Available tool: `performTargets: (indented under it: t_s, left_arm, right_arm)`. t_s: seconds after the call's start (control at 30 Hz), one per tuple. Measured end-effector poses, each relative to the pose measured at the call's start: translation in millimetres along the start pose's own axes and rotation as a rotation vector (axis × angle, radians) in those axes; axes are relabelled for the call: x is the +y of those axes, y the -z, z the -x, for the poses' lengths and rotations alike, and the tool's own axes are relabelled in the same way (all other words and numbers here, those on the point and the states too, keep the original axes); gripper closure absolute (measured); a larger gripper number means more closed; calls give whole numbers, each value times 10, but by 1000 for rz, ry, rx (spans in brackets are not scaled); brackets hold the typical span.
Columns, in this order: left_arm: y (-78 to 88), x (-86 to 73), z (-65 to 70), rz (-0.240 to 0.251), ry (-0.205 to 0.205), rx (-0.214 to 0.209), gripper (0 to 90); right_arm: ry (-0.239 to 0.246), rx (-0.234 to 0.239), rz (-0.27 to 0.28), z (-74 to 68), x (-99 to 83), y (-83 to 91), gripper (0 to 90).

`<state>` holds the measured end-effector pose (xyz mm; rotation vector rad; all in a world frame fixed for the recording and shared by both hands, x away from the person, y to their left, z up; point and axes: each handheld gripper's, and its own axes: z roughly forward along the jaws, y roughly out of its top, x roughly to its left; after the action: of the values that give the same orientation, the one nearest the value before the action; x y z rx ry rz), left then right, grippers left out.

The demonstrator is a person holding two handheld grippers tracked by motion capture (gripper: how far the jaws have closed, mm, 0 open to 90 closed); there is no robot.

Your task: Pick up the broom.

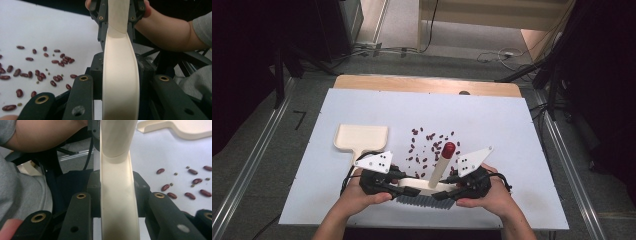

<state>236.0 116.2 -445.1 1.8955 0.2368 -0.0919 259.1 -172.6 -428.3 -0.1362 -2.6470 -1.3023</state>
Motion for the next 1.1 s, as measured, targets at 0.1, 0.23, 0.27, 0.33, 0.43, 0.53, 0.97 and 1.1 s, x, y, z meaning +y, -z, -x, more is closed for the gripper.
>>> performTargets:
  t_s: [0.1,0.23,0.27,0.33,0.43,0.53,0.97,1.1]
  left_arm:
    - [79,0,-20,42,14,37,547]
    - [197,-23,-55,98,48,135,349]
    - [224,-26,-64,105,60,167,276]
    - [271,-38,-83,113,82,224,130]
    - [347,-61,-117,128,104,278,89]
    - [405,-83,-140,139,117,319,64]
    - [637,-201,-199,182,152,456,0]
    - [710,-253,-233,187,167,492,0]
  right_arm:
    - [-43,-21,28,11,20,58,657]
    - [-110,-80,60,64,-3,146,657]
    - [-124,-92,70,77,-17,171,657]
    - [-159,-141,98,116,-58,245,657]
    - [-183,-170,120,146,-85,293,656]
    - [-211,-223,142,176,-124,357,656]
    - [-311,-399,204,297,-291,581,656]
    - [-330,-446,214,329,-342,641,656]
